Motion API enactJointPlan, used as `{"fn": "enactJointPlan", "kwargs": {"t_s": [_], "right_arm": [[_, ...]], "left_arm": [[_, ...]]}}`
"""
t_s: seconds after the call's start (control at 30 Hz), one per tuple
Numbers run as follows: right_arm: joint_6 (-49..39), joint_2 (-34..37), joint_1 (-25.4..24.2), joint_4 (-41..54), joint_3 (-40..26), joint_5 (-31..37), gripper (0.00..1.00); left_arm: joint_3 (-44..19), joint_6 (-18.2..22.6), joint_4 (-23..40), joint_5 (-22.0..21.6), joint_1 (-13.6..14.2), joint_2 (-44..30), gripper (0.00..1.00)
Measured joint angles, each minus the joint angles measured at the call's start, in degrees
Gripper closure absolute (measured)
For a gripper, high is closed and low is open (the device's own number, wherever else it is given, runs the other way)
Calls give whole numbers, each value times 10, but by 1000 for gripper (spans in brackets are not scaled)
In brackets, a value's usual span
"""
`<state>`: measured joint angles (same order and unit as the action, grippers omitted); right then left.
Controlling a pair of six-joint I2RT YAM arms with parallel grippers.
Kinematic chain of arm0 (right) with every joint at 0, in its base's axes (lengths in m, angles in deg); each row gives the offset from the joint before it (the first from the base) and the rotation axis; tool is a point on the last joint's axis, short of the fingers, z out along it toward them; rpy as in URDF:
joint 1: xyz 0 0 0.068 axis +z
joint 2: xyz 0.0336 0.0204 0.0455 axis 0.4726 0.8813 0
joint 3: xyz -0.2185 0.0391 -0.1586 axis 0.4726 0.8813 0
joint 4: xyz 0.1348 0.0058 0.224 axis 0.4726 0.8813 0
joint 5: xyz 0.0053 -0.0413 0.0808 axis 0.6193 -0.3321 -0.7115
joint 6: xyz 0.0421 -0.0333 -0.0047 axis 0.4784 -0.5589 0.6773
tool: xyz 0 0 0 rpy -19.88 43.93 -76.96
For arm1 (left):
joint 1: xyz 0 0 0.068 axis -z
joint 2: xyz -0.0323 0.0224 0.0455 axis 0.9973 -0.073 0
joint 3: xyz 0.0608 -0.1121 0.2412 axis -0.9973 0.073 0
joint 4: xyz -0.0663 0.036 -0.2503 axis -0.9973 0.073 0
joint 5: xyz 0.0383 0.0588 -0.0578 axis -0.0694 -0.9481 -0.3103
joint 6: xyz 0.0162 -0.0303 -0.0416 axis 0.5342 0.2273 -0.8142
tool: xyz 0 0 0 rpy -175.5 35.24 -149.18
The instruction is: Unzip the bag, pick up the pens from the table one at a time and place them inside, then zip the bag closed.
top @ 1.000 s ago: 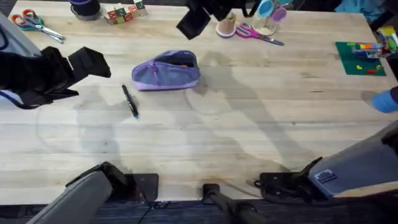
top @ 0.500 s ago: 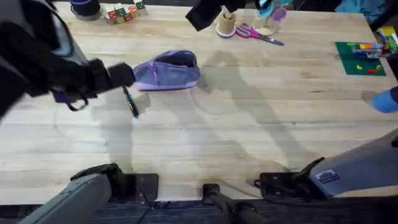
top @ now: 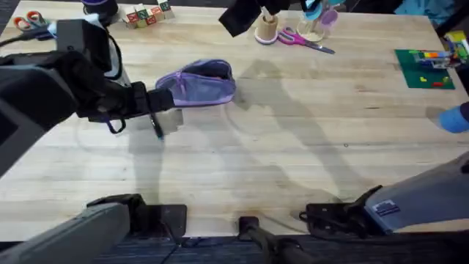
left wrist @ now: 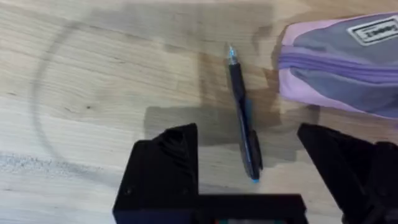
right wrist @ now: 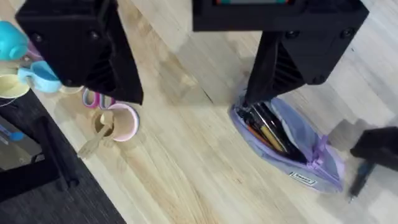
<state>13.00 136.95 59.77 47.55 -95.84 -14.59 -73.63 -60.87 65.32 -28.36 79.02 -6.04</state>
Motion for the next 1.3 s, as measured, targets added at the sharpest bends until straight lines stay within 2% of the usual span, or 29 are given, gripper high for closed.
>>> {"fn": "enactJointPlan", "kwargs": {"t_s": [0.23,0.5,0.73,0.8,0.93,1.13,1.17,1.3], "right_arm": [[0,0,0,0,0,0,5],[0,0,0,-3,0,0,5],[0,0,0,-3,0,0,6],[0,0,0,-3,0,0,6],[0,0,0,-3,0,0,5],[0,0,0,-3,0,0,5],[0,0,0,-3,0,0,6],[0,0,0,-3,0,0,5]], "left_arm": [[0,0,-9,-1,0,-59,6],[0,0,-28,-9,0,-74,5],[0,1,-29,-18,0,-79,88],[0,0,-30,-25,0,-82,160],[-3,-2,-31,-29,0,-87,378],[-7,-8,-39,-13,1,-91,896],[-7,-8,-40,-11,2,-91,936],[-8,-9,-41,-10,2,-92,948]]}}
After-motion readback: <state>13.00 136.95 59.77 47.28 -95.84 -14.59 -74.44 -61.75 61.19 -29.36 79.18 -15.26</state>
